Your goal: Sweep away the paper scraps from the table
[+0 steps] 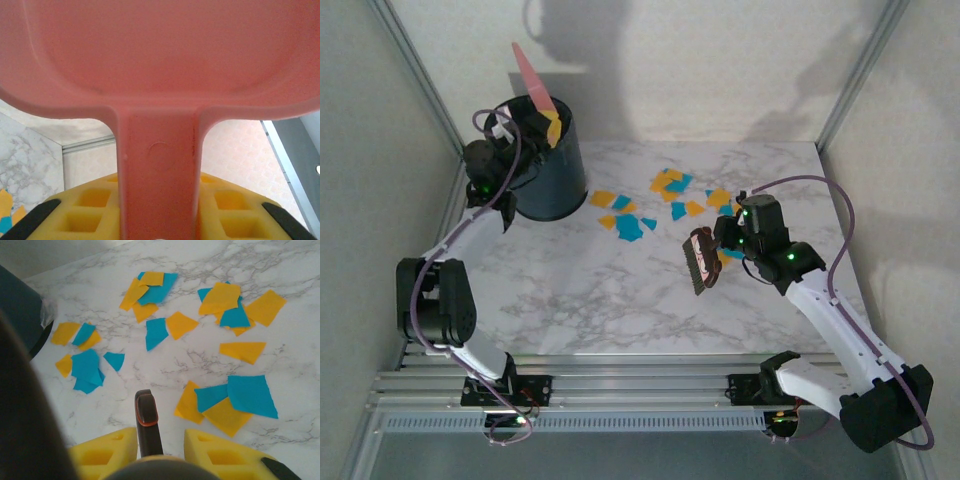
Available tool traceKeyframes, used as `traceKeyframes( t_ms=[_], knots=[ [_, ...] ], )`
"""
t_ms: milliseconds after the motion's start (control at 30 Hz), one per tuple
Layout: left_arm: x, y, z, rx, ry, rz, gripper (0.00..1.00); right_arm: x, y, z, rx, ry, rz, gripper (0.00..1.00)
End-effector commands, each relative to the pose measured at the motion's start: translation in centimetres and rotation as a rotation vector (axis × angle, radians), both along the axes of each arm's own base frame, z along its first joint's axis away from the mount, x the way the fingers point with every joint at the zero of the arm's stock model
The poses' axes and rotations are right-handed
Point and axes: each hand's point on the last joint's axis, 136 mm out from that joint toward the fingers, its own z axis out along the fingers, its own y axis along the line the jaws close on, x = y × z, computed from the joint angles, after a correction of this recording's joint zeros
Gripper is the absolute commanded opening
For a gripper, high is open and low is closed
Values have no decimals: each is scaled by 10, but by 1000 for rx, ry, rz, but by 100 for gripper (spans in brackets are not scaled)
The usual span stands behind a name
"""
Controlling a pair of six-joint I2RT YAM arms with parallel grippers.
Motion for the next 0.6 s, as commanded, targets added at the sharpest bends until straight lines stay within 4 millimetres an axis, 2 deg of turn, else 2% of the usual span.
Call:
traceKeyframes(
  t_ms=[0,167,300,433,567],
  knots=[
    [-15,0,26,-11,-81,-1,0,-1,-1,10,30,-28,-12,0],
    [-9,-1,26,256,-67,71,0,-1,-2,11,28,-30,-13,0],
    [-8,-6,15,592,-34,99,0,-1,-3,14,21,-38,-11,0],
    [-14,-21,9,807,-37,55,0,0,-3,16,14,-35,-9,0],
    [-27,-47,-7,1049,-47,-9,0,2,-7,22,11,-48,-19,0]
  ],
)
